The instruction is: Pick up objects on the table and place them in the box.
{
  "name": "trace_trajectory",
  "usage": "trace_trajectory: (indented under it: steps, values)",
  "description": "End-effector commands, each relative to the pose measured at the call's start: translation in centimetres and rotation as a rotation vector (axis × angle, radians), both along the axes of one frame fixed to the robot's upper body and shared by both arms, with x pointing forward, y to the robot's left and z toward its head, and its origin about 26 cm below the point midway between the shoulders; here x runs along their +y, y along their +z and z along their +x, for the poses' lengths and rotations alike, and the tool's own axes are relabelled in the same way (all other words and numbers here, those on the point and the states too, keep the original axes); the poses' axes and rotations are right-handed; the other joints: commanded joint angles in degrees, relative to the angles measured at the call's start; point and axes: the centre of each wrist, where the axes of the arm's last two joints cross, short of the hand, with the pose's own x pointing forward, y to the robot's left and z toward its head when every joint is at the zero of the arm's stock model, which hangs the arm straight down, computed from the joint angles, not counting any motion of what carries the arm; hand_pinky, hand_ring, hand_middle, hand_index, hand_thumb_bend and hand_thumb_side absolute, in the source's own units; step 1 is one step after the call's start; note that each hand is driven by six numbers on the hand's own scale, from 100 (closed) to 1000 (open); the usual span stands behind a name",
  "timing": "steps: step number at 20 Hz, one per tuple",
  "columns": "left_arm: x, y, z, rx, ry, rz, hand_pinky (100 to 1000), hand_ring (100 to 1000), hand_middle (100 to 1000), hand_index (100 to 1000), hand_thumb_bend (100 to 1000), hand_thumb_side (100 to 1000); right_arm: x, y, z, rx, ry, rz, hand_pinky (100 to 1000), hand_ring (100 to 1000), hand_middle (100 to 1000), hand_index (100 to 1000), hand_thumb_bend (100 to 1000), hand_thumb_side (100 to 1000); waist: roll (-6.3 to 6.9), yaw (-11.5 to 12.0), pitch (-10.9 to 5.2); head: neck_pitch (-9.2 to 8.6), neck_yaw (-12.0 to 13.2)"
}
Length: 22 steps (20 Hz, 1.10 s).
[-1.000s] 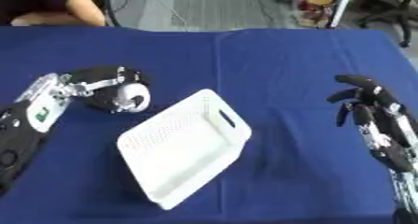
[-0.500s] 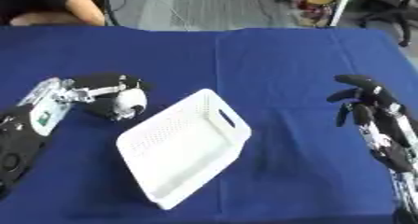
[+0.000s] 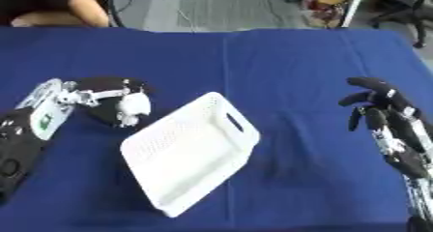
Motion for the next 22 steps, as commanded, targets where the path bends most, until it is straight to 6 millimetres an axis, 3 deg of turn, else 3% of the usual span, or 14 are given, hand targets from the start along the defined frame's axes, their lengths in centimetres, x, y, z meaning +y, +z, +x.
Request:
trace_trajectory:
  steps: [1,2,4,6,8,10,13,19,22]
  values:
    - [0.9,1.4,0.1,-0.003,-0.075,0.07,148,414,718,915,335,262,-0.3,0.9,0.1,-0.09,0.065,-0.089,353,676,833,891,100,588,0.06,0.1,-0.68,-0.56,0.25]
    - [0.9,1.4,0.0,-0.01,-0.066,0.061,100,339,660,836,207,177,-0.3,0.9,0.1,-0.089,0.064,-0.089,353,675,833,892,100,589,0.06,0.11,-0.69,-0.57,0.25]
    - [1.0,1.4,-0.1,-0.032,-0.038,0.019,100,239,585,713,100,100,-0.3,0.9,0.1,-0.088,0.063,-0.088,353,676,833,892,100,588,0.07,0.13,-0.72,-0.57,0.2]
    - [1.1,1.5,-0.2,-0.049,-0.017,-0.02,100,144,515,600,100,110,-0.3,0.9,0.1,-0.088,0.062,-0.088,353,675,833,892,100,589,0.09,0.12,-0.74,-0.57,0.16]
    - [1.1,1.5,-0.3,-0.065,-0.003,-0.063,100,100,464,510,100,210,-0.3,0.9,0.1,-0.087,0.06,-0.087,352,675,833,892,100,591,0.12,0.13,-0.76,-0.55,0.13]
    - [1.3,1.6,-0.4,-0.077,0.019,-0.127,100,100,417,423,100,312,-0.3,0.8,0.1,-0.086,0.059,-0.087,352,675,833,892,100,593,0.16,0.13,-0.78,-0.52,0.09]
    - [1.6,1.9,-0.6,-0.093,0.056,-0.244,100,100,386,333,100,362,-0.4,0.8,0.0,-0.084,0.056,-0.086,352,675,832,892,100,602,0.23,0.14,-0.83,-0.48,-0.07]
    - [1.9,4.7,-1.4,-0.087,0.092,-0.423,100,100,369,242,100,383,-0.4,0.7,0.0,-0.081,0.049,-0.085,352,676,833,892,100,603,0.41,0.19,-1.01,-0.42,-0.46]
    - [2.1,6.8,-2.1,-0.088,0.105,-0.528,100,100,366,253,100,416,-0.5,0.7,-0.1,-0.079,0.046,-0.086,353,676,833,893,100,605,0.51,0.27,-1.1,-0.4,-0.66]
